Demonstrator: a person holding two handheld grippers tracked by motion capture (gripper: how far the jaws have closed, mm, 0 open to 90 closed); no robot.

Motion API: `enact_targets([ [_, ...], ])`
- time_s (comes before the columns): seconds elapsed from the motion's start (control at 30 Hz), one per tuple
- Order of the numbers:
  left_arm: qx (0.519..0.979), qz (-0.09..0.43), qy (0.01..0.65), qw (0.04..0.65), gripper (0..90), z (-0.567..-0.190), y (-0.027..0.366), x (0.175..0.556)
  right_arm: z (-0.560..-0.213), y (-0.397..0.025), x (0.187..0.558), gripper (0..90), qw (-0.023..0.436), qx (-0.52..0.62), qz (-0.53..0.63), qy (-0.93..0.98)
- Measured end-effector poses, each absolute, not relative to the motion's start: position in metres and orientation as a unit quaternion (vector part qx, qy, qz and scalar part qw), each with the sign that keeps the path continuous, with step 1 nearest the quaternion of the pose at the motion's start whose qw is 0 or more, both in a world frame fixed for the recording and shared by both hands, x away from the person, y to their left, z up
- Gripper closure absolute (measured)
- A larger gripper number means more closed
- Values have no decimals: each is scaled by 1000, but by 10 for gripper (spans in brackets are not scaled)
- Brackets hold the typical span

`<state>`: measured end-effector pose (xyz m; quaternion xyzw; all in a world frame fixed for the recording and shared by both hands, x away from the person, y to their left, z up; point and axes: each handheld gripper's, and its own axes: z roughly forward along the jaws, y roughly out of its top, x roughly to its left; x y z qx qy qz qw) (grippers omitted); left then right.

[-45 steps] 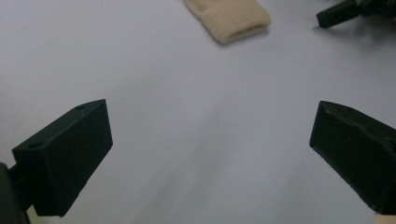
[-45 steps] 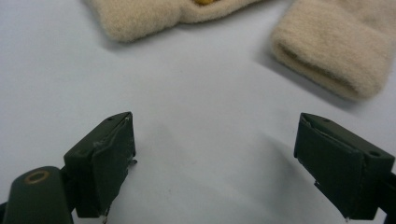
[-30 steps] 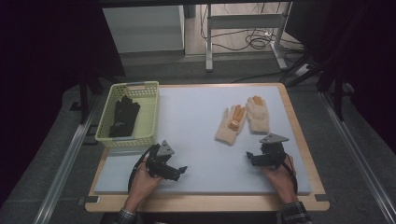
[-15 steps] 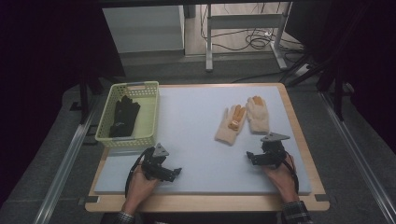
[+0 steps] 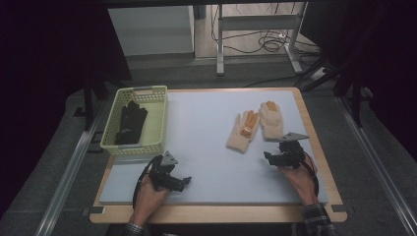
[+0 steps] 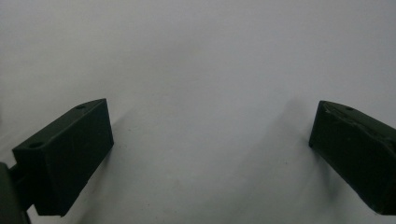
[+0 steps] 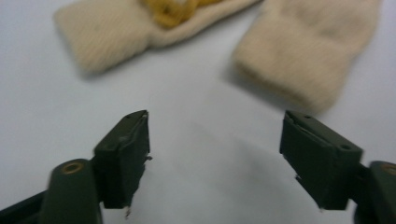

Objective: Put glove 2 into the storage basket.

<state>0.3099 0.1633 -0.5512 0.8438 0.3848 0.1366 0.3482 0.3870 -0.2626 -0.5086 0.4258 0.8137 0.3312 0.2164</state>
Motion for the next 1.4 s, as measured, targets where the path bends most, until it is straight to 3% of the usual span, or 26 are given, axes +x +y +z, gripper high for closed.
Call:
enact_targets([
  [0.5, 844, 137, 384, 348, 0, -551, 164, 310, -494, -274, 460, 439, 232, 457, 334, 791],
  [0.87, 844, 136, 384, 348, 0, -551, 164, 310, -499, -268, 500, 431, 248, 471, 333, 778],
  [1.13, 844, 136, 384, 348, 0, -551, 164, 310, -514, -265, 524, 328, 243, 481, 318, 780],
  [1.4, 844, 136, 384, 348, 0, -551, 164, 310, -519, -266, 523, 600, 232, 497, 317, 774],
])
